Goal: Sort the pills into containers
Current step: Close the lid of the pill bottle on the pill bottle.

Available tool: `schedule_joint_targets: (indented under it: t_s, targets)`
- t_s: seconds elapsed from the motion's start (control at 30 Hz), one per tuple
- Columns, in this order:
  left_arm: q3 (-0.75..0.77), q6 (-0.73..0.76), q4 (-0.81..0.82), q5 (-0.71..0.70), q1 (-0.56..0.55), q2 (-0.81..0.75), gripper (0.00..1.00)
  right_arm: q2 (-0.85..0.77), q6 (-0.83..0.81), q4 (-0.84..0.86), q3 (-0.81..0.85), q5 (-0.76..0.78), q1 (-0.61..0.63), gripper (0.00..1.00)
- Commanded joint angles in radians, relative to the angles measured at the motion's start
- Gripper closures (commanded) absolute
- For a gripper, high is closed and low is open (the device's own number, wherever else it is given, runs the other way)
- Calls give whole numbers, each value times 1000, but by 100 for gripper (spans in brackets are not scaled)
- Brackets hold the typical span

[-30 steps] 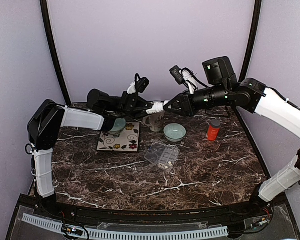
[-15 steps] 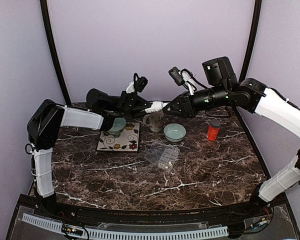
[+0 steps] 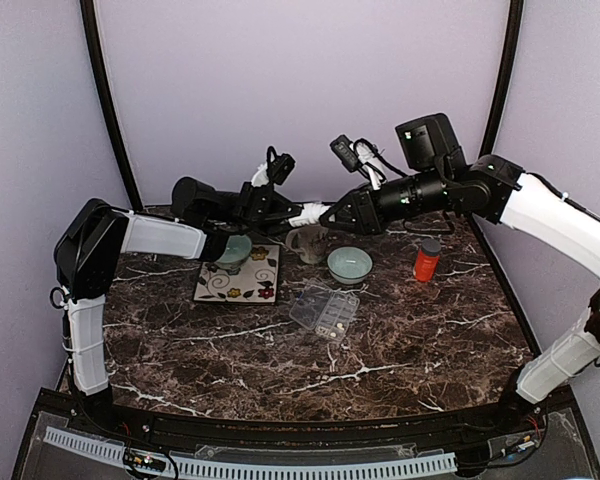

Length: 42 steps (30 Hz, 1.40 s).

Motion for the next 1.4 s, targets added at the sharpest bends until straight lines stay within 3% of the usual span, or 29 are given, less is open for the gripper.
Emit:
schedule_joint_targets:
  t_s: [0.0, 1.03, 1.37]
  targets:
    - [10, 1, 132, 17, 2, -53, 100, 11, -7, 36, 35, 1, -6, 95]
    - [61, -51, 131, 70, -7, -41, 100, 66, -57, -12, 63, -48, -6, 95]
    - [84, -61, 131, 67, -13, -37, 100, 55, -91, -6, 40, 38, 35, 95]
